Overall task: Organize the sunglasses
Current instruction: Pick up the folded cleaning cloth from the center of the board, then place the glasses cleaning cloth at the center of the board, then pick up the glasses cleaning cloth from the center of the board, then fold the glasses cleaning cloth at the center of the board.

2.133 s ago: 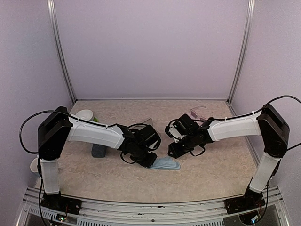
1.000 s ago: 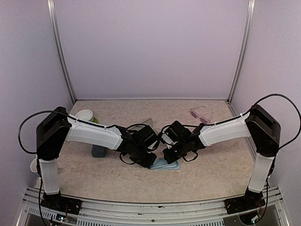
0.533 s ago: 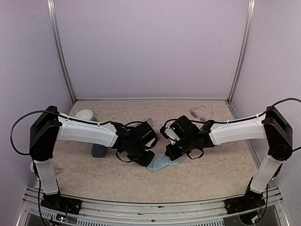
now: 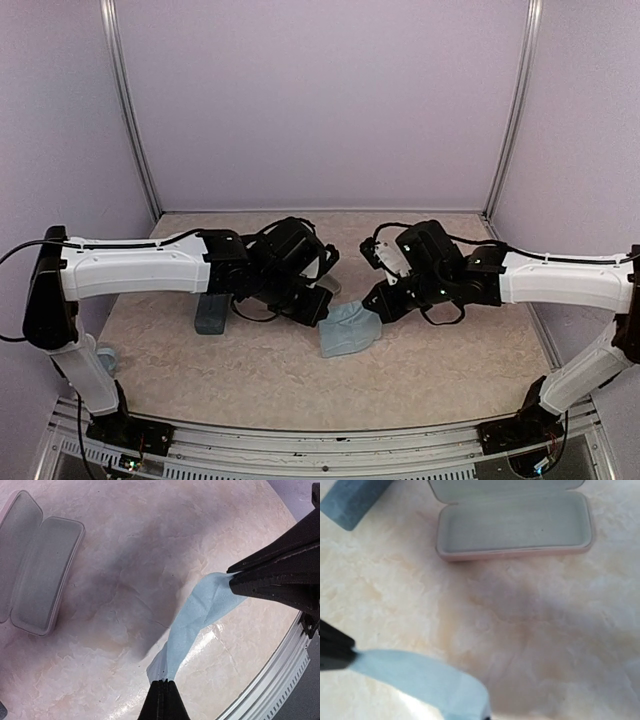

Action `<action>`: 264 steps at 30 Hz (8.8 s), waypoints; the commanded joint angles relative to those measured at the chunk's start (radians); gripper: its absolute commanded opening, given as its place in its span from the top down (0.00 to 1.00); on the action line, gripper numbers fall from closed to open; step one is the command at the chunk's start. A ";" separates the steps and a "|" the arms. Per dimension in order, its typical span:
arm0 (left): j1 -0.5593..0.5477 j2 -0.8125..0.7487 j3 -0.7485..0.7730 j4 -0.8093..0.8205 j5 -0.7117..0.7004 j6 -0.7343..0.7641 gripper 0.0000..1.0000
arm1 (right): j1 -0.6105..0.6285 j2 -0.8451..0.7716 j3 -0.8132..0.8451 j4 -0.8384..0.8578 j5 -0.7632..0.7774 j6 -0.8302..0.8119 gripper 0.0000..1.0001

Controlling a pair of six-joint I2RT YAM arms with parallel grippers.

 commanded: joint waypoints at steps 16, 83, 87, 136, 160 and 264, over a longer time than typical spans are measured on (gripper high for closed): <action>-0.065 -0.168 -0.096 0.030 0.089 -0.025 1.00 | 0.013 -0.300 -0.204 0.039 -0.085 0.057 1.00; 0.182 0.179 -0.169 0.211 0.193 0.339 0.62 | -0.162 -0.147 -0.200 -0.047 0.073 0.226 0.32; 0.183 0.214 -0.136 0.178 0.150 0.329 0.63 | -0.161 -0.117 -0.175 -0.061 0.073 0.208 0.32; 0.148 0.233 -0.175 0.243 0.166 0.195 1.00 | -0.158 0.427 0.155 -0.006 -0.162 -0.117 0.53; 0.154 0.236 -0.195 0.251 0.192 0.213 1.00 | -0.121 0.502 0.089 0.056 -0.274 -0.035 0.91; -0.005 0.118 -0.216 0.212 0.199 0.140 1.00 | -0.086 0.049 -0.226 0.096 -0.254 -0.058 1.00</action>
